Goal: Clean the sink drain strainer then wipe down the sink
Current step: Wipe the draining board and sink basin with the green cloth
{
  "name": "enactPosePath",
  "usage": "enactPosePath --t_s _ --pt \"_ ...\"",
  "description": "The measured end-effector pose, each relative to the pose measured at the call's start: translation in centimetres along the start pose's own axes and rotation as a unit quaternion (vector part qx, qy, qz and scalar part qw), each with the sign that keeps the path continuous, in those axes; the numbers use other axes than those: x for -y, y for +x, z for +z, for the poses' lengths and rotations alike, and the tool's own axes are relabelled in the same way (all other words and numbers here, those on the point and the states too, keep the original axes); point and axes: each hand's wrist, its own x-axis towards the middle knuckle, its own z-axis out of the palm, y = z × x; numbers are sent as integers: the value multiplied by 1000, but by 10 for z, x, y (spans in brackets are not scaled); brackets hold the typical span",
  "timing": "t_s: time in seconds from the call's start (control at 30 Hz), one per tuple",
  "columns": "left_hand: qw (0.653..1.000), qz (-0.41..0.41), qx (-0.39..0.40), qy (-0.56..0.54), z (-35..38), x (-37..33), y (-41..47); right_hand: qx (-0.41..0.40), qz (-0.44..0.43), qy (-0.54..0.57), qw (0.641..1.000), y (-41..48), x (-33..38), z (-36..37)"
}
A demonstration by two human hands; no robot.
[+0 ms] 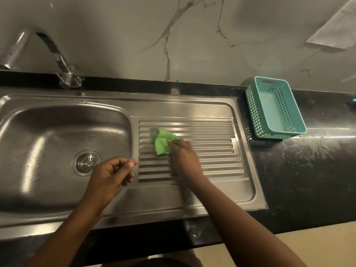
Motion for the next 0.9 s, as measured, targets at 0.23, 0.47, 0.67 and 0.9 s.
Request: enactPosePath --t_s 0.23,0.47,0.67,0.9 --pt "1000 -10 -4 -6 4 2 -8 -127 186 -33 974 -34 -113 -69" --pt "999 -20 -21 -23 -8 0 -15 -156 256 63 952 -10 10 8" --pt "999 6 -32 -17 -20 -5 -17 2 39 21 999 -5 138 72" --pt "999 -1 -36 -21 -30 2 -16 22 -52 -18 998 -30 62 28"
